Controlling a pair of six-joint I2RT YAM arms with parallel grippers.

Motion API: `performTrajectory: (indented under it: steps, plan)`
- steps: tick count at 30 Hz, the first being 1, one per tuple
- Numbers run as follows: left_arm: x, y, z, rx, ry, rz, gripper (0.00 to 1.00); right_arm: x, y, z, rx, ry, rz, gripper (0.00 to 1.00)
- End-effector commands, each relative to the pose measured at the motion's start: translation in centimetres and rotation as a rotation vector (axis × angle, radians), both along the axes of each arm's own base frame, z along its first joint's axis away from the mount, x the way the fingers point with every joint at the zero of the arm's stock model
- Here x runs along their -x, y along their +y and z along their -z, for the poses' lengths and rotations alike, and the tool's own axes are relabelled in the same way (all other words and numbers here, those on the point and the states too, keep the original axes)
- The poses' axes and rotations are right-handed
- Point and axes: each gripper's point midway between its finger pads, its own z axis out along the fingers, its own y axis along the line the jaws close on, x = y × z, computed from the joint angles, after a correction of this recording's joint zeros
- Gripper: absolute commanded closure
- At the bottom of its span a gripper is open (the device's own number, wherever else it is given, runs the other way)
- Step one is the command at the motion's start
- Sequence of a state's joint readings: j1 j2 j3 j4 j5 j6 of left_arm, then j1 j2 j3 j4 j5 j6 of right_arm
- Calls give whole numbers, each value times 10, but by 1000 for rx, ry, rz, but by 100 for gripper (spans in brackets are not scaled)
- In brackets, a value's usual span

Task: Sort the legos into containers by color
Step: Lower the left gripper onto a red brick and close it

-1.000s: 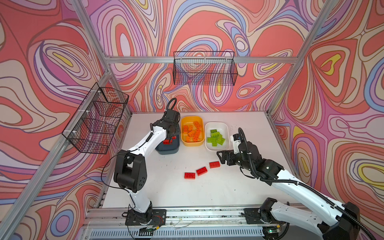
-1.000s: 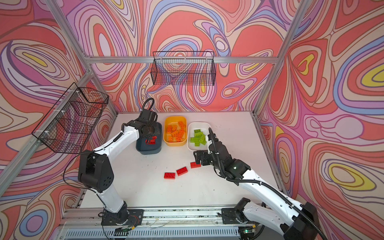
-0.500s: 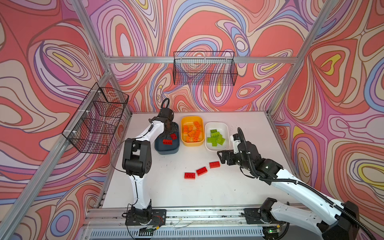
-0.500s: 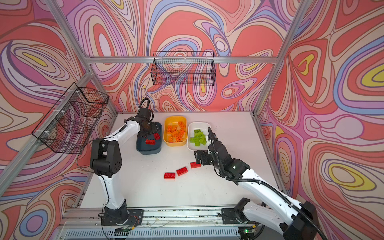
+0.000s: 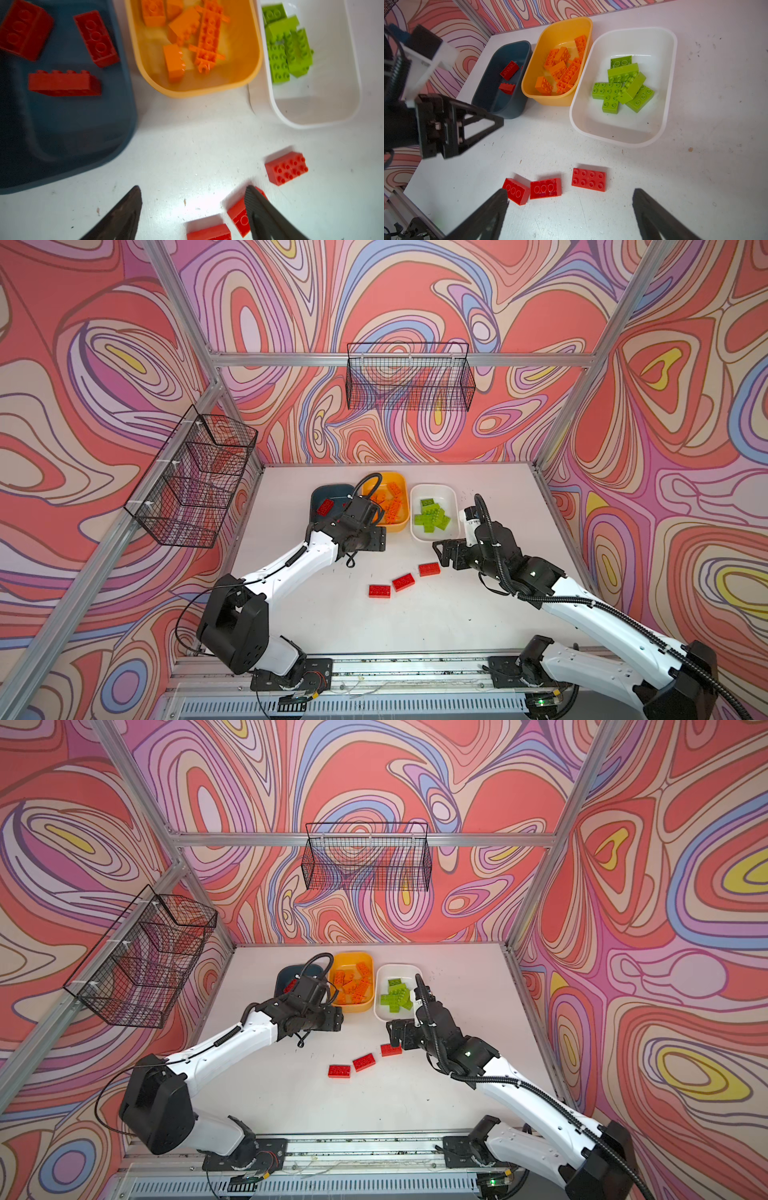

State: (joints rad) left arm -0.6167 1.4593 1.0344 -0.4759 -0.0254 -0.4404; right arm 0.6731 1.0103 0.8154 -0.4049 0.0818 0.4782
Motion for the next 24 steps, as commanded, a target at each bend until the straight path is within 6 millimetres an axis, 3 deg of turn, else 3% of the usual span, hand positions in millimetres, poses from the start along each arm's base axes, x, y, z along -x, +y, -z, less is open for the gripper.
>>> performTrajectory:
  steps: [1,6,11,24]
  plan:
    - [21,-20,13,2,-13,138,20,5,0,-11,-42,-14,-5,2]
    - [55,-60,34,-59,-5,341,19,14,-8,-16,-62,-13,9,2]
    - [73,-94,54,-108,25,494,19,22,-16,-17,-78,-12,29,2]
    - [66,-99,93,-205,52,501,19,28,-26,-18,-72,-14,52,2]
